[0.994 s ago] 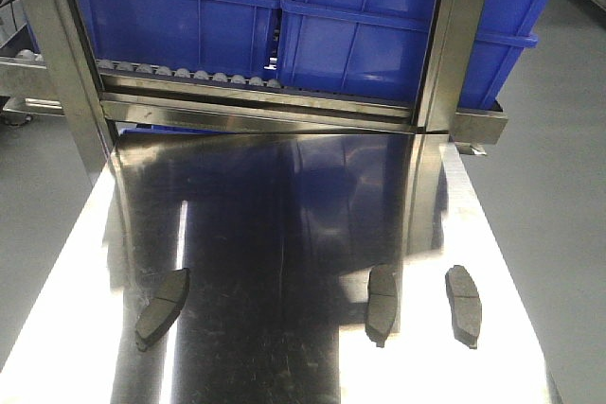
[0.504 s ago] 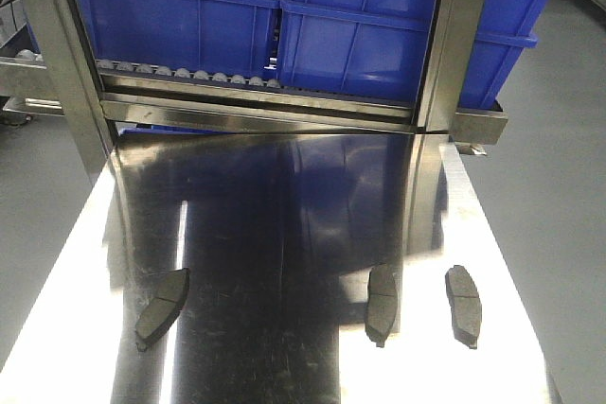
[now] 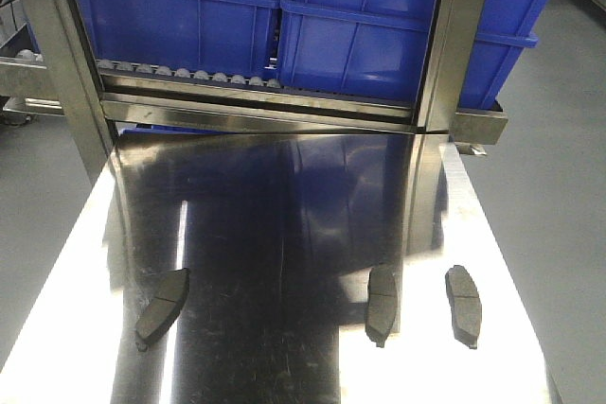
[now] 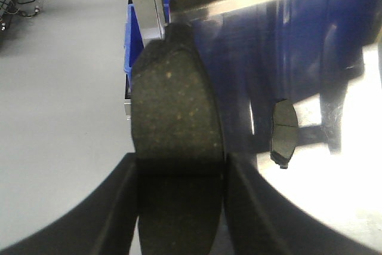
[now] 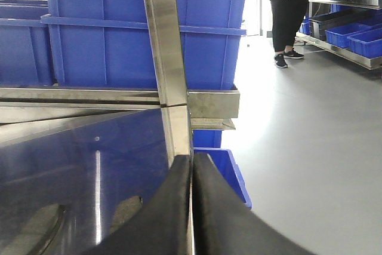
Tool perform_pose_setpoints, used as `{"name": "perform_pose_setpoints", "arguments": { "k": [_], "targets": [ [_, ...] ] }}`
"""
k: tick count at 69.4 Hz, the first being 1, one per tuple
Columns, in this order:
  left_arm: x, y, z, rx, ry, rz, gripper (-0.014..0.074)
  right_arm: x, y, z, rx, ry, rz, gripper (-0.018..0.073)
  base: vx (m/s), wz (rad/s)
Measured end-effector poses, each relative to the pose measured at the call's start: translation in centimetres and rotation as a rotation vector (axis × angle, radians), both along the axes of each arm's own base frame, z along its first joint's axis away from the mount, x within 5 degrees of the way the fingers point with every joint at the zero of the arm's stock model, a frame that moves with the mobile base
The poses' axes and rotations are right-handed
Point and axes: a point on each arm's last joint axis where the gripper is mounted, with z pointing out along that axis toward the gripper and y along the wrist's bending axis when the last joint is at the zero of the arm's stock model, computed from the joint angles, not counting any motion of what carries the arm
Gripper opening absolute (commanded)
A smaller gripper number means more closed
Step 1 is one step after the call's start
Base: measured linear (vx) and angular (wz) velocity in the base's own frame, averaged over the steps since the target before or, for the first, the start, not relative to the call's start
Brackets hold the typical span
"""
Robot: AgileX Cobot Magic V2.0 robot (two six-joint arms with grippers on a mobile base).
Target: Move and align brake pads A on conveyor
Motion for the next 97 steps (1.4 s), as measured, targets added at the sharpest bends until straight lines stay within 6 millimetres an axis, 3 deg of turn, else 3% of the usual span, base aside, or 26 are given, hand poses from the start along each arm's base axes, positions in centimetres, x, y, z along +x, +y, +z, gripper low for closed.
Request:
{"name": "perform_pose_setpoints", "arguments": {
  "k": [26, 45, 64, 75, 87, 97],
  "targets": [
    [0.0, 0.0, 0.0, 0.0, 0.0, 0.0, -0.0006, 0.0, 0.0, 0.2, -0.001, -0.022, 0.001, -0.0011, 0.0, 0.0],
    [0.0, 0.0, 0.0, 0.0, 0.0, 0.0, -0.0006, -0.2, 0.1, 2.5, 0.022, -0.231, 0.008, -0.0011, 0.0, 0.0],
    [0.0, 0.0, 0.0, 0.001, 0.002, 0.001, -0.0006, -2.2, 0.1, 9.2, 0.05, -0.328, 0.009, -0.0011, 0.0, 0.0],
    [0.0, 0.0, 0.0, 0.001, 0.002, 0.001, -0.0006, -2.7, 0.1, 13.5, 0.033, -0.281, -0.003, -0.0011, 0.0, 0.0],
    [0.0, 0.0, 0.0, 0.001, 0.003, 0.001, -0.0006, -0.8, -0.2, 17.7, 0.017, -0.157, -0.021, -0.0011, 0.0, 0.0],
    [0.0, 0.0, 0.0, 0.001, 0.003, 0.001, -0.0006, 2.1, -0.4, 19.8, 0.024, -0.029, -0.028, -0.0007, 0.0, 0.0]
  ]
}}
